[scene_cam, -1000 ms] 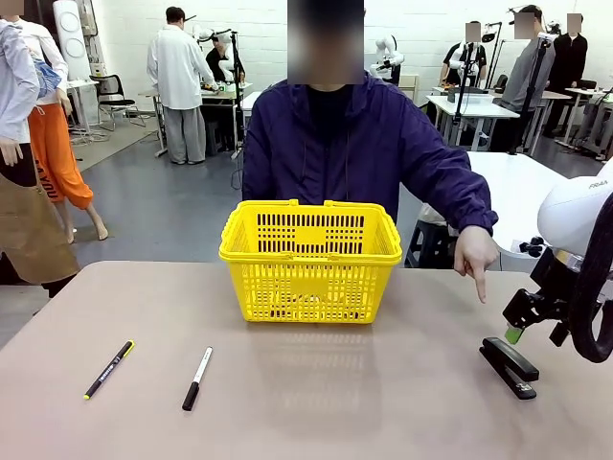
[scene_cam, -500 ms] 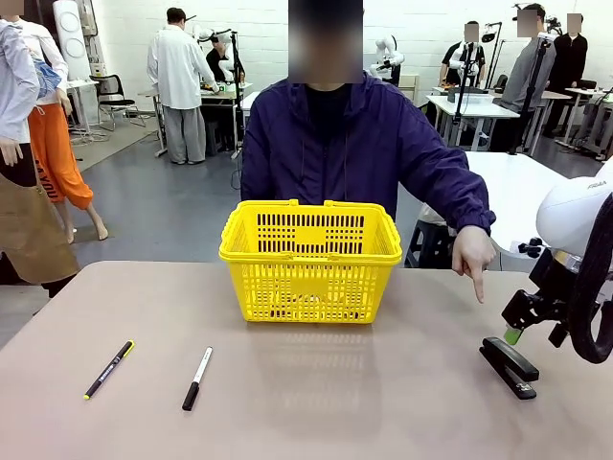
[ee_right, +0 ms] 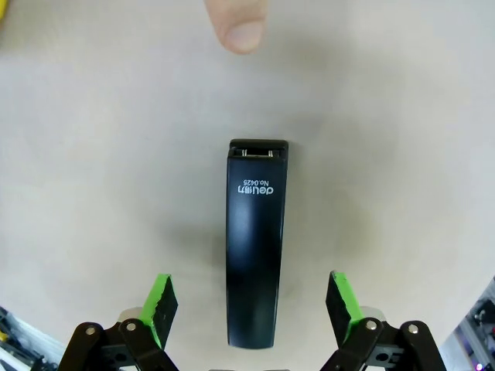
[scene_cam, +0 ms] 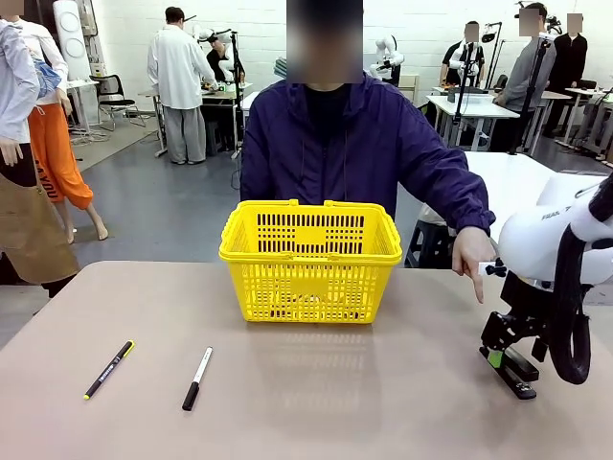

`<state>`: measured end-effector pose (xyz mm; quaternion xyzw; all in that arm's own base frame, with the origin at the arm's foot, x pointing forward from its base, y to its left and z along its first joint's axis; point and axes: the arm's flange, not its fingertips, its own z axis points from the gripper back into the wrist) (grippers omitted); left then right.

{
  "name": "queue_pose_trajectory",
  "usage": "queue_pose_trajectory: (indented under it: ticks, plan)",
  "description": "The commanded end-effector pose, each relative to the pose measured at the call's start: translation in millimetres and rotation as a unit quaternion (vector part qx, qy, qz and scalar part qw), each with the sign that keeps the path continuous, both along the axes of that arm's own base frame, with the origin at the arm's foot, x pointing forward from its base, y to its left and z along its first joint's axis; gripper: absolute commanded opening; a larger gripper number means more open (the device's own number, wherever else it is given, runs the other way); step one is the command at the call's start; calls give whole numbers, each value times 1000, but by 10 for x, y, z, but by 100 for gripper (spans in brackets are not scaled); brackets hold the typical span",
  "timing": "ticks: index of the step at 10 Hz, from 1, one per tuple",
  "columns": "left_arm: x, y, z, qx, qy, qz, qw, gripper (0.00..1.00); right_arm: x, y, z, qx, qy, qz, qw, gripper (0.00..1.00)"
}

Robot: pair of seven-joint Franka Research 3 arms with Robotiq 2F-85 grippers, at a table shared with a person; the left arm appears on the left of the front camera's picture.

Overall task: Place the items the person wants into the basket.
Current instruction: Pick up the item the person points to and place it in the Market Basket.

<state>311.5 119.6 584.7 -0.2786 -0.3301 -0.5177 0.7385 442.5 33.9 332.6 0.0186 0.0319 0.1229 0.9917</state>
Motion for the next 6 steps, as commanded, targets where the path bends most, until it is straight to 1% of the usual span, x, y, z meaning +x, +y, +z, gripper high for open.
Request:
queue_pose_trajectory:
  ticks: [1, 3, 4, 5, 6]
  plan:
    - [3, 9, 16, -8, -5, -4, 1000, 100, 111, 37, -55, -29, 4, -4, 1000, 100]
    - [3, 9, 16, -8, -5, -4, 1000, 100, 141, 65, -157, -38, 10, 4, 999, 100]
    - [3, 9, 16, -8, -5, -4, 1000, 100, 131, 62, -165, -40, 1, 22, 999, 100]
    - [3, 9, 16, -8, -5, -4, 1000, 100, 123, 68, -163, -38, 0, 23, 999, 41]
    - [3, 9, 16, -8, -5, -4, 1000, 100, 119, 75, -168, -36, -2, 23, 999, 41]
